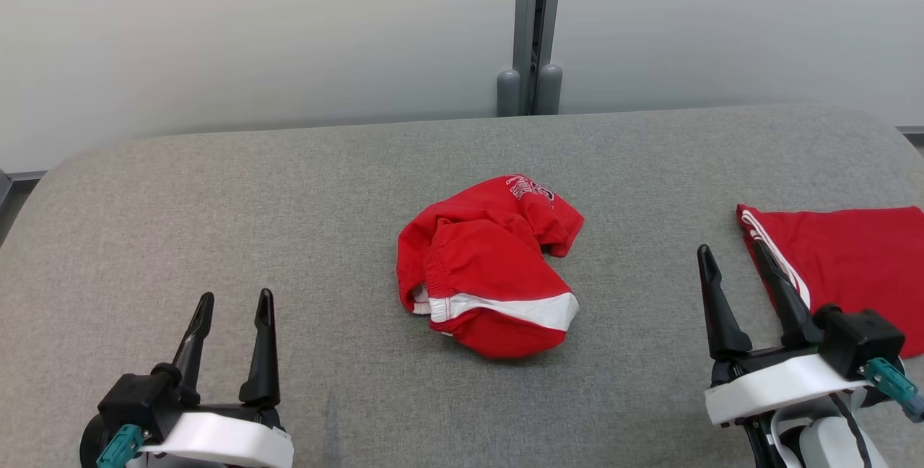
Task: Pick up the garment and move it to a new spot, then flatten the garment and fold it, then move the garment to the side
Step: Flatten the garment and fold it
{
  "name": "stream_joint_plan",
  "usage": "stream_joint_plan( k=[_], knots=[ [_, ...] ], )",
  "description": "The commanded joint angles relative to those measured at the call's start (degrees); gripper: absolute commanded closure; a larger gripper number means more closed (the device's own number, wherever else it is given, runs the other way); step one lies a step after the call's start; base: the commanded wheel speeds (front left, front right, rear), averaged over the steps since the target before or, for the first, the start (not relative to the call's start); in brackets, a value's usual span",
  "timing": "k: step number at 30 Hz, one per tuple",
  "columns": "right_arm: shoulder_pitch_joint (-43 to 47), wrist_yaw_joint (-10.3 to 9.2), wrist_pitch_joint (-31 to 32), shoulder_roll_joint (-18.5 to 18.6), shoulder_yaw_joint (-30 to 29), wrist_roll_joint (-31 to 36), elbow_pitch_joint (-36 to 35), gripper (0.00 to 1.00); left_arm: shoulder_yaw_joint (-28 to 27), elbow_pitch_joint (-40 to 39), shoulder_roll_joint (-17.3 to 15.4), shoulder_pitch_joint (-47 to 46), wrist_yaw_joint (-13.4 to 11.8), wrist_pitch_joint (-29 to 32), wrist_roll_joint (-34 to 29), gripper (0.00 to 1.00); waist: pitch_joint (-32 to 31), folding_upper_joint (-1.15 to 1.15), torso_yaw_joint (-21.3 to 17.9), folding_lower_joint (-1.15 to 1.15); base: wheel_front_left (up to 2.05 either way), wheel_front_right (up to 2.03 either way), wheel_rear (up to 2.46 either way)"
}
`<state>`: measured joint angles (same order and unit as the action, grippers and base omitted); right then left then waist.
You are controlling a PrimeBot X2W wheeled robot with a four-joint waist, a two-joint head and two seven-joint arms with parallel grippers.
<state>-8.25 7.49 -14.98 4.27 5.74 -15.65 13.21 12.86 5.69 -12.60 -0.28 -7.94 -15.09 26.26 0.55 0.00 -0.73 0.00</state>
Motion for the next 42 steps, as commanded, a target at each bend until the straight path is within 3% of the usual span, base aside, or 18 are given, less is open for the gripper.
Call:
stream_joint_plan(
  k=[1,14,19,29,35,42],
  knots=[
    [0.05,0.01,-0.29,0.36,-0.07,-0.08,0.09,0.00,-0.43,0.29,-0.01,0.49,0.46,-0.05,-0.54,0.00,0.16,0.00,-0.04,0.00,0.00,0.00,0.00],
    [-0.36,0.01,-0.28,0.79,0.45,-0.43,0.59,0.00,-0.97,1.41,1.22,0.04,1.62,-0.05,-1.55,0.00,0.44,0.00,0.11,0.00,0.00,0.00,0.00],
    [-0.42,0.01,-0.28,0.79,0.69,-0.31,0.77,0.00,1.29,1.87,1.39,-0.06,4.03,1.07,-0.66,0.00,0.31,0.00,-0.11,0.00,0.00,0.00,0.00],
    [-1.16,0.01,-0.28,0.73,0.75,-0.65,1.00,0.00,7.35,3.78,1.56,-3.02,10.03,11.09,2.16,0.00,0.66,0.00,-1.65,0.00,0.00,0.00,0.00],
    [-1.61,0.01,-0.29,0.43,1.10,-0.81,1.19,0.00,10.52,6.90,2.34,-6.92,11.53,20.20,4.19,0.00,1.19,0.00,-4.05,0.00,0.00,0.00,0.00],
    [-2.48,0.01,-0.29,0.30,1.37,-0.85,1.49,0.00,11.64,10.48,2.02,-11.52,12.59,24.58,5.15,0.00,2.19,0.00,-7.25,0.00,0.00,0.00,0.00]
  ],
)
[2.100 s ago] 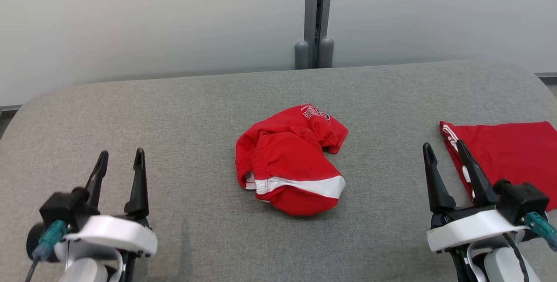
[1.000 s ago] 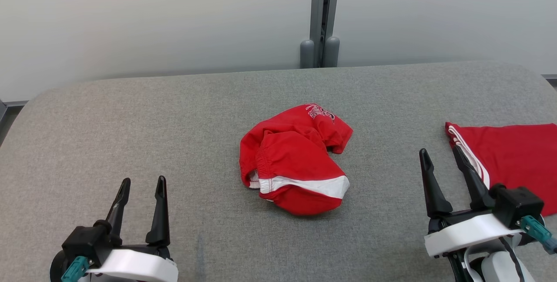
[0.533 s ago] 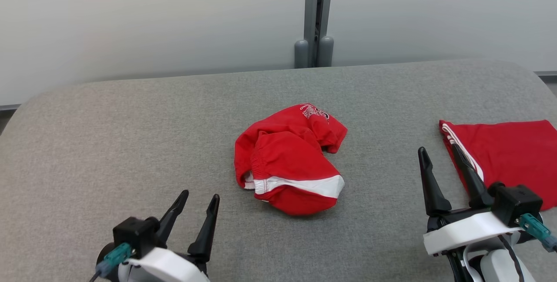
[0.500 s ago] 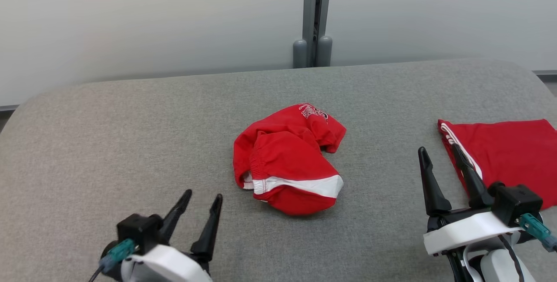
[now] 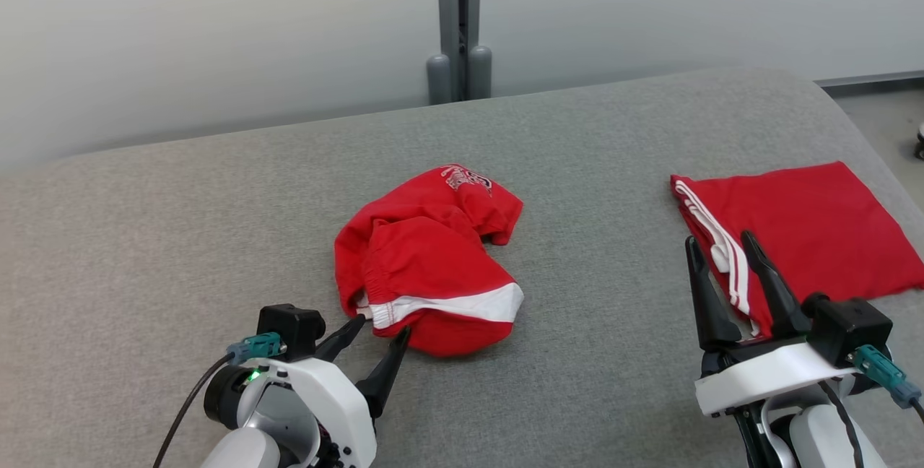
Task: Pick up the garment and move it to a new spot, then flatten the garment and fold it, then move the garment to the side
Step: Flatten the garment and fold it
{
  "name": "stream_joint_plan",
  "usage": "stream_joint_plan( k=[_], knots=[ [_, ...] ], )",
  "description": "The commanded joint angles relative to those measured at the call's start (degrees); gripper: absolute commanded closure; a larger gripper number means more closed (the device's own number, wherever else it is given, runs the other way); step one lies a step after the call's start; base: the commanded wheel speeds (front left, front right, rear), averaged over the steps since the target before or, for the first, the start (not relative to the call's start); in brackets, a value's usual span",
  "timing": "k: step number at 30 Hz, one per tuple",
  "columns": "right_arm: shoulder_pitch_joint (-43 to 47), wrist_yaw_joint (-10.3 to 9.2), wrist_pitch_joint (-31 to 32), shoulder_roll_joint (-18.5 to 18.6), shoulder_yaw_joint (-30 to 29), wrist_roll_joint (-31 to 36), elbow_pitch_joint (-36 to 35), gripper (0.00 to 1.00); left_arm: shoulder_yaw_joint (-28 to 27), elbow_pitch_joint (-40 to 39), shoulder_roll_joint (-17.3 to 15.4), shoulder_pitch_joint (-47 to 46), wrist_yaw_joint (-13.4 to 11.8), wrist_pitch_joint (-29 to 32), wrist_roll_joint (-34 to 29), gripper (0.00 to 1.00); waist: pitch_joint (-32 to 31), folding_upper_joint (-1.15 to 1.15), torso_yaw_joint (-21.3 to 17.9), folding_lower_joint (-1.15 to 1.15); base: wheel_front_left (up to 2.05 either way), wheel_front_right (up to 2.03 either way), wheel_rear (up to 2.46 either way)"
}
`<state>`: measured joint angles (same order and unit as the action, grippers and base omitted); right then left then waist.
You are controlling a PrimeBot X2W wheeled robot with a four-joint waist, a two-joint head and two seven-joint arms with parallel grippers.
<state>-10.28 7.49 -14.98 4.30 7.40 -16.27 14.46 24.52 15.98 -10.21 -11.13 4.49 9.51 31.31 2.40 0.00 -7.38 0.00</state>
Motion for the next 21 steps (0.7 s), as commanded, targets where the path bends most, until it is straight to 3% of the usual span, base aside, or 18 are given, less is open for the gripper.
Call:
stream_joint_plan(
  k=[1,9,10,11,12,21],
  knots=[
    [-0.58,0.01,-0.28,0.25,-0.33,-0.24,0.38,0.00,0.04,0.83,-0.42,-1.16,0.28,0.26,0.23,0.00,0.54,0.00,-1.01,0.00,0.00,0.00,0.00],
    [-1.02,0.01,-0.29,0.11,-0.62,-0.12,0.53,0.00,0.13,5.22,-0.02,-3.26,0.98,-1.30,0.87,0.00,1.26,0.00,-2.75,0.00,0.00,0.00,0.00],
    [-0.99,0.01,-0.29,0.10,-0.70,-0.07,0.59,0.00,0.13,5.53,0.03,-3.46,1.01,-1.51,0.92,0.23,1.23,0.00,-2.71,0.00,0.00,0.00,0.00],
    [-0.89,0.01,-0.28,0.08,-0.85,-0.02,0.65,0.00,0.22,5.79,0.04,-3.67,0.98,-1.59,0.99,0.65,1.17,0.00,-2.60,0.00,0.00,0.00,0.00],
    [-0.71,0.01,-0.29,0.06,-0.98,0.06,0.74,0.00,0.33,5.95,0.00,-3.87,1.06,-1.87,0.94,1.00,1.08,0.00,-2.42,0.00,0.00,0.00,0.00],
    [0.12,0.01,-0.28,-0.16,-1.10,0.01,1.13,0.00,-1.29,4.16,-1.28,-2.21,0.37,-1.15,3.53,1.00,-0.06,0.00,0.94,0.00,0.00,0.00,0.00]
  ],
)
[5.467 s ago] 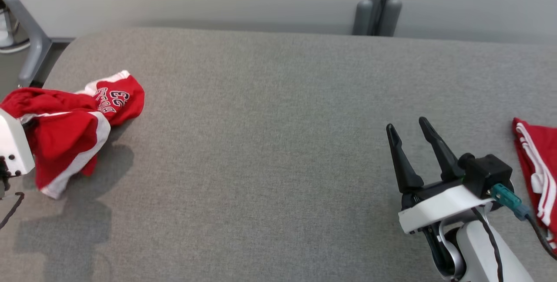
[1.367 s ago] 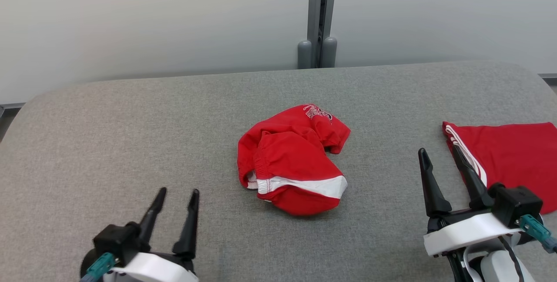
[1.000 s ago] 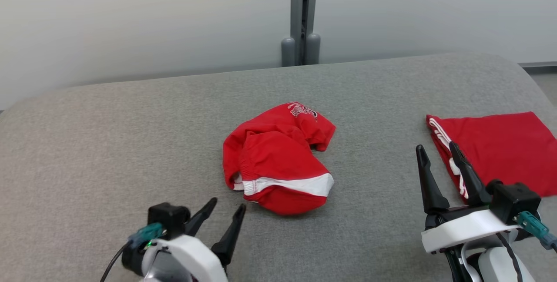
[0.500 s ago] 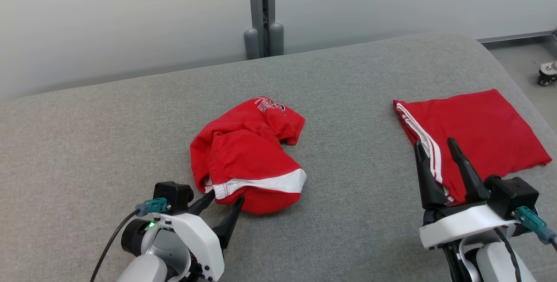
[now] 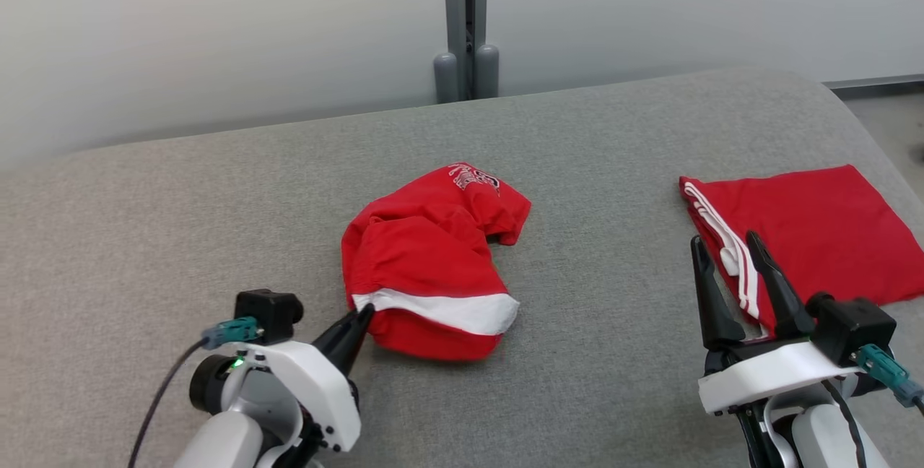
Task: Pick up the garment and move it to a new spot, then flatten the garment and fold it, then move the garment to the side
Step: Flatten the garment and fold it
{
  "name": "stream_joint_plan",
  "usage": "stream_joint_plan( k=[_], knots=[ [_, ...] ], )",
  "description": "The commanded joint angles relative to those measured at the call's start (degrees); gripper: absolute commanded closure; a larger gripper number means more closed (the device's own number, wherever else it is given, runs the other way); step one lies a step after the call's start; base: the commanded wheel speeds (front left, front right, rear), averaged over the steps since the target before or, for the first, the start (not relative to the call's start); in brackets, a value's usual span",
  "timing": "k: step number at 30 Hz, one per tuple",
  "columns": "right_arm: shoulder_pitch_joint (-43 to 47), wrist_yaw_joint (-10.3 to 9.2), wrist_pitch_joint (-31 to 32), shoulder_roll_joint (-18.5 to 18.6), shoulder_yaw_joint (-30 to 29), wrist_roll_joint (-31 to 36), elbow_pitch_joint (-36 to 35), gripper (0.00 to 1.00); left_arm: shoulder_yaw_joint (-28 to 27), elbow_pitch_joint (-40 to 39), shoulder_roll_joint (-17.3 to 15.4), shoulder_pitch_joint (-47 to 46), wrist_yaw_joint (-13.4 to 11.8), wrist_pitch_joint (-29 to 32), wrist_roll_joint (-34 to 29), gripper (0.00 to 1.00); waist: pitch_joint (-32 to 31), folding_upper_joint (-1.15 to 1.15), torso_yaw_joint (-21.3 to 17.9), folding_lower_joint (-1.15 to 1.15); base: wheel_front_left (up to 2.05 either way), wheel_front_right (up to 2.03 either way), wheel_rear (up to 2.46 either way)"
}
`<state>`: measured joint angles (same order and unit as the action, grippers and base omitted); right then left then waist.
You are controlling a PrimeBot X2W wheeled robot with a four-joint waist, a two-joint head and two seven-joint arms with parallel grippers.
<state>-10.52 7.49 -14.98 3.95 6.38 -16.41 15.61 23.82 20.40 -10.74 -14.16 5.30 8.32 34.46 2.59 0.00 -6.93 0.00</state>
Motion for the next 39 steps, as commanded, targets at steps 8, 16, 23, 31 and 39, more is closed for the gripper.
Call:
stream_joint_plan(
  k=[8,16,23,31,39],
  knots=[
    [0.64,0.01,-0.29,0.70,-0.65,0.26,0.07,0.00,-4.15,-3.66,-3.28,4.47,-4.49,6.87,4.78,1.00,-0.51,0.00,2.88,0.00,0.00,0.00,0.00],
    [0.37,0.01,-0.29,1.17,-0.78,0.31,0.13,0.00,-9.70,-9.25,-6.58,8.90,-10.10,9.84,7.98,1.00,-0.23,0.00,4.65,0.00,0.00,0.00,0.00],
    [0.12,0.01,-0.29,1.44,-0.32,0.14,1.04,0.00,-13.71,-9.41,-7.88,12.84,-15.48,7.66,7.49,1.00,0.24,0.00,5.34,0.00,0.00,0.00,0.00],
    [-0.56,0.01,-0.29,1.97,0.58,-0.10,2.02,0.00,-12.34,-7.99,-7.72,12.48,-15.15,5.15,5.66,0.00,0.59,0.00,5.87,0.00,0.00,0.00,0.00],
    [-0.41,0.01,-0.29,2.27,1.45,-0.53,2.47,0.00,-13.28,-13.29,-6.85,14.31,-18.44,-3.23,1.65,0.00,-0.29,0.00,6.03,0.00,0.00,0.00,0.00]
  ],
)
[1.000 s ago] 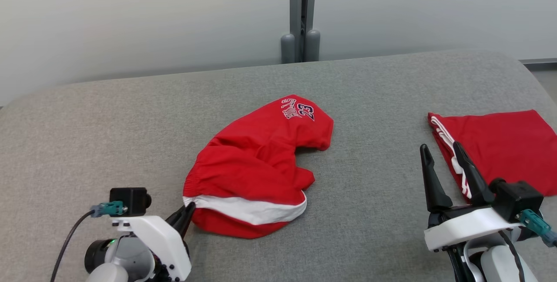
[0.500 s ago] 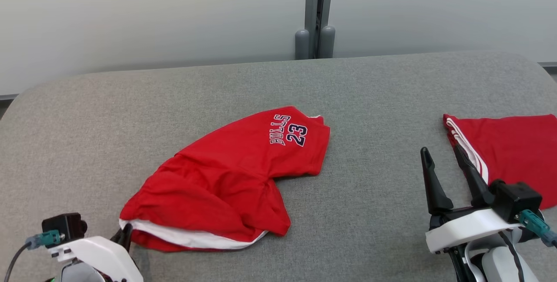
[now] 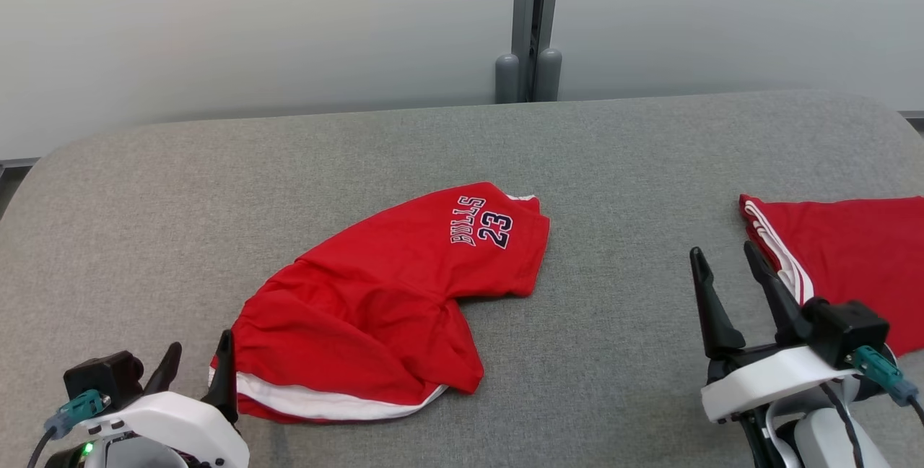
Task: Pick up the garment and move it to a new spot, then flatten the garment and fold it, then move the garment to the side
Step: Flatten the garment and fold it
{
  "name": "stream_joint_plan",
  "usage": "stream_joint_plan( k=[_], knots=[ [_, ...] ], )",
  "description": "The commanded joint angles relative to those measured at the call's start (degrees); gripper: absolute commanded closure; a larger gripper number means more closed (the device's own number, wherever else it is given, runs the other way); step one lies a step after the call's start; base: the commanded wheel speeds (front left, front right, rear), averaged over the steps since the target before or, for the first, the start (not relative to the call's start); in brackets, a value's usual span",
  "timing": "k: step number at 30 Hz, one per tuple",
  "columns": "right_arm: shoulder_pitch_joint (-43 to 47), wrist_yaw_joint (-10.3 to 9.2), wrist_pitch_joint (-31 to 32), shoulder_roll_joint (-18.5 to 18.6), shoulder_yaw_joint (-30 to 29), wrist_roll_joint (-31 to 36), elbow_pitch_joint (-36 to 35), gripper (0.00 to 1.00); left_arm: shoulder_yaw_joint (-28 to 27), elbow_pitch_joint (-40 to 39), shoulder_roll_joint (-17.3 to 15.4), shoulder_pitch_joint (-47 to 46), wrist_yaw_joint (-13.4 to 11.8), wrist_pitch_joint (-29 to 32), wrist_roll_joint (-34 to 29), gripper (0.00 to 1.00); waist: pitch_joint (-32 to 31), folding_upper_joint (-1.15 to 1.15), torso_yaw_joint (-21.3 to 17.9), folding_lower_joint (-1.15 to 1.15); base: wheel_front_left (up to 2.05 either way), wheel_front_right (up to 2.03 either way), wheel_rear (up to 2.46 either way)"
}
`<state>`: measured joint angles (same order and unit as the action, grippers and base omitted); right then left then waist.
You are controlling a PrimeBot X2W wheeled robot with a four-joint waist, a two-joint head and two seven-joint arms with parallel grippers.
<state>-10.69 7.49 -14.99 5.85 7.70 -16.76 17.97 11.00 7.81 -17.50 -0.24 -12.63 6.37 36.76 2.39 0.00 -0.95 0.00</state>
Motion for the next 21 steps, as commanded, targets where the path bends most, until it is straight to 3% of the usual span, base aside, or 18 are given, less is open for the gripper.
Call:
stream_joint_plan(
  k=[1,9,17,21],
  knots=[
    [-0.15,0.01,-0.27,0.37,0.66,-0.26,0.03,0.00,-0.44,-1.23,0.07,0.78,-0.58,-2.33,-1.06,0.00,-0.15,0.00,0.13,0.00,0.00,0.00,0.00],
    [-1.05,0.01,0.25,2.01,9.88,-0.33,0.89,0.00,0.76,-3.09,2.07,1.02,-0.36,-9.10,-3.33,0.00,-0.38,0.00,1.66,0.00,0.00,0.00,0.00],
    [-4.92,0.01,5.92,7.60,29.49,-5.24,1.95,0.00,3.26,-2.83,3.44,0.20,0.90,-12.39,-4.80,0.00,-0.41,0.00,6.32,0.00,0.00,0.00,0.00],
    [-6.62,0.01,9.04,11.00,35.10,-8.34,2.34,0.00,3.87,-2.34,4.20,-0.30,1.36,-16.03,-6.15,0.00,-0.30,0.00,8.96,0.00,0.00,0.00,0.00]
  ],
)
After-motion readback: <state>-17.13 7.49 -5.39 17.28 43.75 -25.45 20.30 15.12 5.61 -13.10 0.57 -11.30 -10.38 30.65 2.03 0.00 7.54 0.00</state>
